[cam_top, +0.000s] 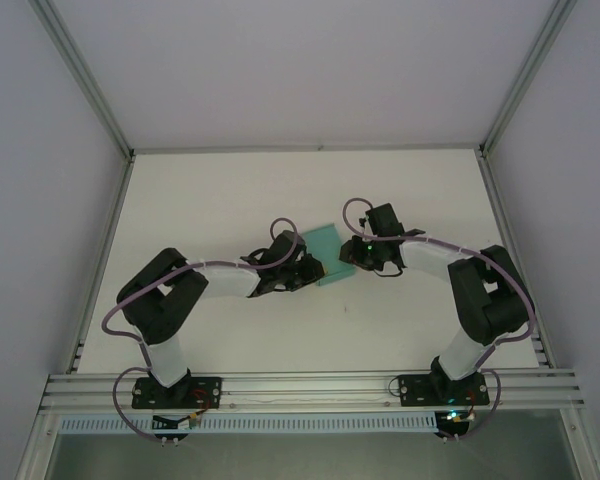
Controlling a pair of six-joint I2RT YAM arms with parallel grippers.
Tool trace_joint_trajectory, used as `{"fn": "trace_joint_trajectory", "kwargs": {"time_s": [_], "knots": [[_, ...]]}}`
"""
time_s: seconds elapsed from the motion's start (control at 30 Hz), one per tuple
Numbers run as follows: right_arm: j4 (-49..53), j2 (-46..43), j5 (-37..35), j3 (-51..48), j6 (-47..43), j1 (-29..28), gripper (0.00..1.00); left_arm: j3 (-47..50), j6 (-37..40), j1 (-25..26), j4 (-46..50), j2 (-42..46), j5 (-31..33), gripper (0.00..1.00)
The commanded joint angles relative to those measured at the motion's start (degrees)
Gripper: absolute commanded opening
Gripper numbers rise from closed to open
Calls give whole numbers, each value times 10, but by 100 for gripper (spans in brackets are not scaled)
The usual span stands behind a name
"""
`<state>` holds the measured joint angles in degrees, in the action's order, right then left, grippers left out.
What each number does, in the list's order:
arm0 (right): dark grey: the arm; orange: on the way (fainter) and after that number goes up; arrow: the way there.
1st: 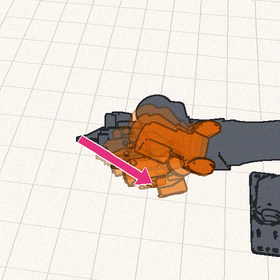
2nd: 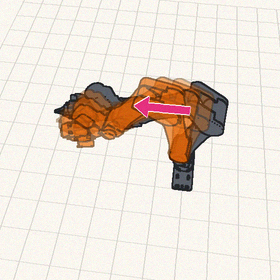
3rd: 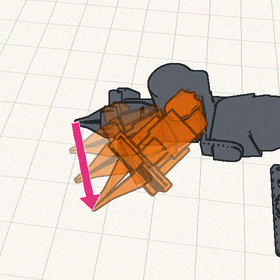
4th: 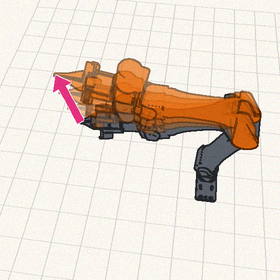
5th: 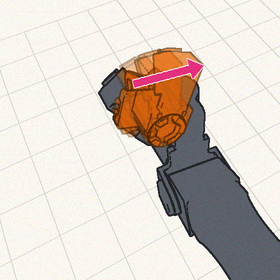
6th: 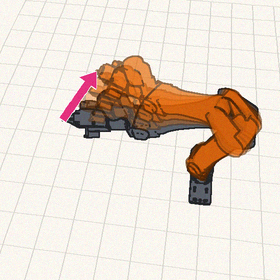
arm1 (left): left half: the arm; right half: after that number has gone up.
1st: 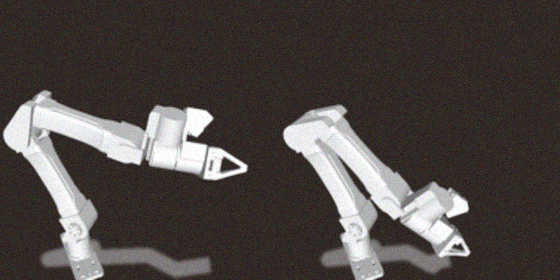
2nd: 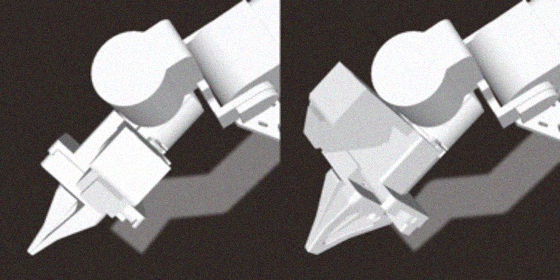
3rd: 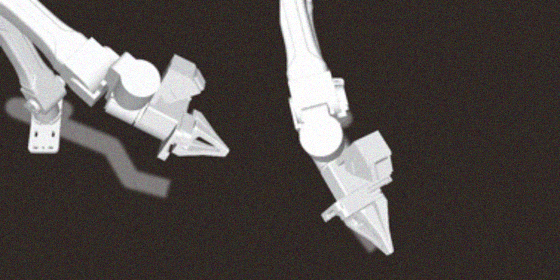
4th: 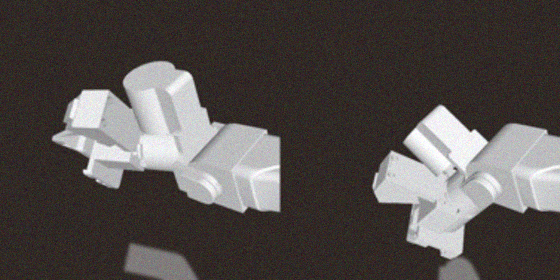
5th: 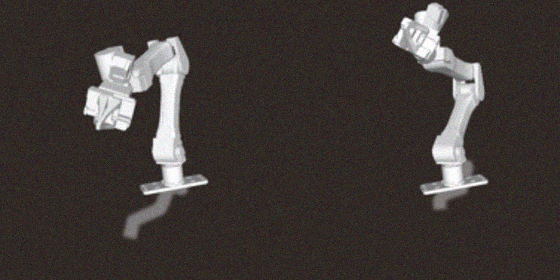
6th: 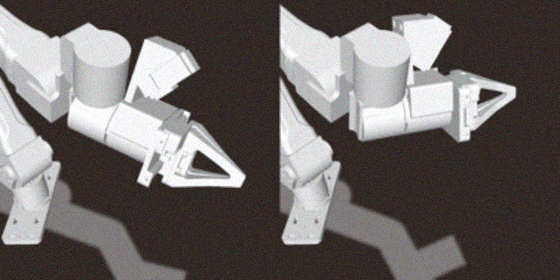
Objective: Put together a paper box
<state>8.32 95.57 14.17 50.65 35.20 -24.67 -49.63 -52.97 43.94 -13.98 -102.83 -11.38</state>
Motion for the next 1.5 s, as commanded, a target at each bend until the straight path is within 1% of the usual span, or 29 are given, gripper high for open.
{"fn": "trace_joint_trajectory", "kwargs": {"time_s": [0.0,0.1,0.23,0.33,0.4,0.5,0.6,0.77,0.87,1.07,1.17,1.2,1.23,1.4,1.47], "knots": [[31,41,60,-34,21,-26,29,23,13,12,26,-68,21,0],[27,34,53,-40,27,-30,28,0,14,17,70,-83,41,0],[33,22,21,-44,42,-42,28,-77,13,45,229,-98,147,0],[25,17,17,-52,60,-49,28,-96,4,61,261,-101,190,0],[24,15,10,-55,62,-57,27,-101,-9,62,275,-103,204,0],[42,10,-19,-49,62,-67,28,-114,-16,66,295,-110,216,0],[44,6,-24,-48,64,-68,28,-131,-18,70,325,-119,224,0],[50,6,-40,-44,64,-68,29,-126,-9,73,314,-110,218,0],[67,8,-53,-28,57,-68,30,-115,11,74,305,-85,212,18],[103,12,-94,1,44,-67,31,-104,40,73,304,-31,222,42],[115,9,-109,13,41,-67,32,-107,55,73,304,-5,234,50],[118,8,-111,17,39,-67,32,-108,60,71,305,2,237,50],[122,7,-113,23,37,-67,33,-110,64,70,304,8,239,51],[144,-5,-134,54,26,-68,41,-115,81,66,309,39,251,63],[150,-11,-142,68,21,-65,46,-115,85,63,314,52,256,73]]}}
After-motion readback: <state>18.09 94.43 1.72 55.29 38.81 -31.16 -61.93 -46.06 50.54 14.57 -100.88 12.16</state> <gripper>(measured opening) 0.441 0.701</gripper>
